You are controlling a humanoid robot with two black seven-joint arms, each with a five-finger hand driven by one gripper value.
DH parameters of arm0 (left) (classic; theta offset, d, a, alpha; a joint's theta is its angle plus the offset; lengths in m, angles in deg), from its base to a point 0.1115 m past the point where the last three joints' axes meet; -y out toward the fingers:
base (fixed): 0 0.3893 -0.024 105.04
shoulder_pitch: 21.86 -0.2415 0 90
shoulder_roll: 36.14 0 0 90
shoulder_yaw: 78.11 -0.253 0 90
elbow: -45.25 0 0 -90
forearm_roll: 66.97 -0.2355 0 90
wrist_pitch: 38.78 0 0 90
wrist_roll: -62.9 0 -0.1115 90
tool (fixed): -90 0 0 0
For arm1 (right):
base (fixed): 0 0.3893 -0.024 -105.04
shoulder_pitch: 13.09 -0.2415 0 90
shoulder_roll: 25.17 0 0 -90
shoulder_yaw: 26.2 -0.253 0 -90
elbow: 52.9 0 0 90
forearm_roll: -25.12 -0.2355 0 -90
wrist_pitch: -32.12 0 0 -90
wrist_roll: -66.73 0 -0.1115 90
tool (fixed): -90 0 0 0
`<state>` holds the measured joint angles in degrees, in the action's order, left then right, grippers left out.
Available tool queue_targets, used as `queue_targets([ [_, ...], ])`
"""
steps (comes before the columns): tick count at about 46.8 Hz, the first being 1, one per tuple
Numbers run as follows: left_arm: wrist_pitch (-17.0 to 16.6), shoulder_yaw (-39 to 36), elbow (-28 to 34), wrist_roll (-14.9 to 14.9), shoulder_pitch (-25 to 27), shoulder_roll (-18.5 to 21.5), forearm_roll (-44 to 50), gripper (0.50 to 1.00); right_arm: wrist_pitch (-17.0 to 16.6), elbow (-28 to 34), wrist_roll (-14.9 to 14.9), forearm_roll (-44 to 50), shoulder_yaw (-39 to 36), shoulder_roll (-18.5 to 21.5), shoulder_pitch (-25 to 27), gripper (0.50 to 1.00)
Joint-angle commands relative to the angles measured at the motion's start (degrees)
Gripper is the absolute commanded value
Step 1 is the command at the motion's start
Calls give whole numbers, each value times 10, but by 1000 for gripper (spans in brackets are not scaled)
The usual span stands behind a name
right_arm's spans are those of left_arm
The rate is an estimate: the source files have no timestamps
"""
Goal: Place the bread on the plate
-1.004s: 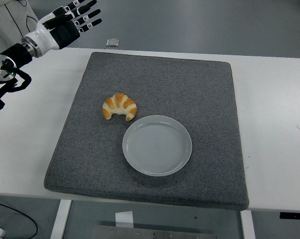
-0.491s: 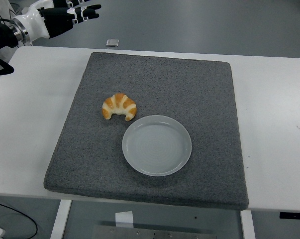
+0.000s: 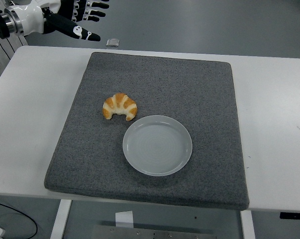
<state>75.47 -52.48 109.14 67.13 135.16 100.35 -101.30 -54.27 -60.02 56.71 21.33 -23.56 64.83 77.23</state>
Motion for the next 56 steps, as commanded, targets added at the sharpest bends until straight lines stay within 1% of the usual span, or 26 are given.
queue_targets([
  [1, 0, -43, 15, 0, 38, 14, -19, 964, 0, 0, 0, 0, 0, 0, 0, 932],
  [8, 3, -124, 40, 0, 120, 39, -20, 969, 0, 0, 0, -1, 0, 0, 0, 932],
  [19, 3, -238, 52, -1, 229, 39, -22, 964, 0, 0, 0, 0, 0, 0, 0, 932],
  [22, 1, -266, 60, -1, 248, 37, -22, 962, 0, 0, 0, 0, 0, 0, 0, 932],
  [29, -1, -280, 66, 0, 253, 32, -22, 960, 0, 0, -1, 0, 0, 0, 0, 932],
  [34, -16, -291, 82, 0, 251, 24, -22, 960, 0, 0, 0, -1, 0, 0, -1, 932],
  [42, -77, -338, 111, 1, 252, 15, -23, 960, 0, 0, 0, 0, 0, 0, 0, 932],
  [49, -106, -372, 119, 1, 252, 4, -34, 960, 0, 0, -1, -1, 0, 0, -1, 932],
  [56, -145, -398, 133, 2, 249, -8, -63, 960, 0, 0, 0, 0, 0, 0, 0, 932],
])
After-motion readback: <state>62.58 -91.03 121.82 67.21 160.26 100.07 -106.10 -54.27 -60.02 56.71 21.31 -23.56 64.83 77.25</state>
